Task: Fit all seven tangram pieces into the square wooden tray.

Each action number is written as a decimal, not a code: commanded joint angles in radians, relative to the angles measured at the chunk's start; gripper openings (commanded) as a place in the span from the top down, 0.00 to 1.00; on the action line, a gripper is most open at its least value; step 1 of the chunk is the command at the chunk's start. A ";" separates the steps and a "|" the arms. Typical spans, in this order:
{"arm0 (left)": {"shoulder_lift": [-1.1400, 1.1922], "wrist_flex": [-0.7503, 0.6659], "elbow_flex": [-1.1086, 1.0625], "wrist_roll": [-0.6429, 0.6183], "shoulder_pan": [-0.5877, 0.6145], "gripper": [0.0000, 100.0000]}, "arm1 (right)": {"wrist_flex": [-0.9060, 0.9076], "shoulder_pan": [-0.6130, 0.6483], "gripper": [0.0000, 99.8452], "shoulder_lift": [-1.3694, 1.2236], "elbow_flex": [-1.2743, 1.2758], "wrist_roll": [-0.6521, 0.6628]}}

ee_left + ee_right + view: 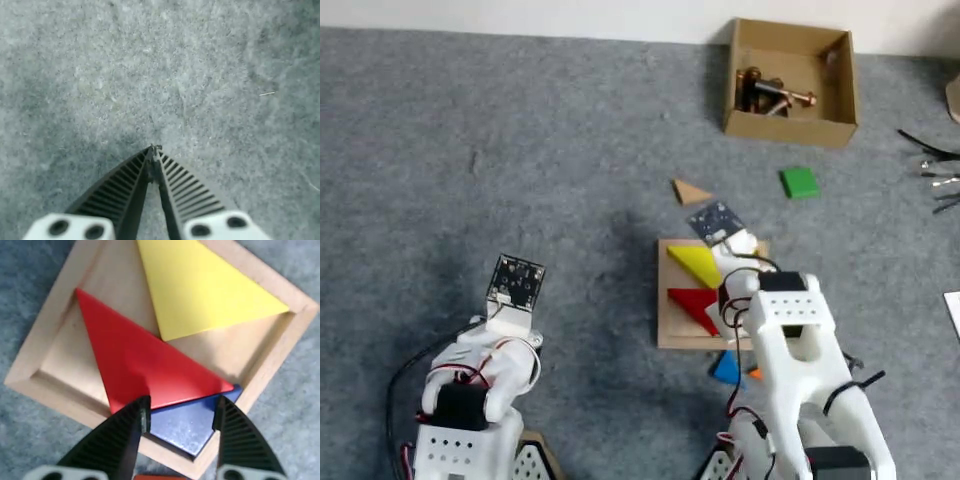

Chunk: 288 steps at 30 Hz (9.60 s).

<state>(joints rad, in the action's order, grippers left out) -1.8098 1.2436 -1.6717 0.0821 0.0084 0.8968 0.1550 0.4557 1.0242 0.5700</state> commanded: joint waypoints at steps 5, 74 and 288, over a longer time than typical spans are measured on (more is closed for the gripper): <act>-0.015 0.003 -0.024 -0.009 0.008 0.99 | -0.065 0.073 0.80 -0.096 -0.012 0.051; -0.015 0.003 -0.024 -0.009 0.013 0.99 | 0.318 0.226 0.79 0.814 0.240 -0.075; -0.015 0.005 -0.024 -0.008 0.016 0.99 | 0.084 0.278 0.72 -0.186 -0.085 -0.028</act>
<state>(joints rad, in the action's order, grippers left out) -1.8098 1.2497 -1.6732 0.0821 0.0084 0.9490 0.4112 0.2654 0.9383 0.5669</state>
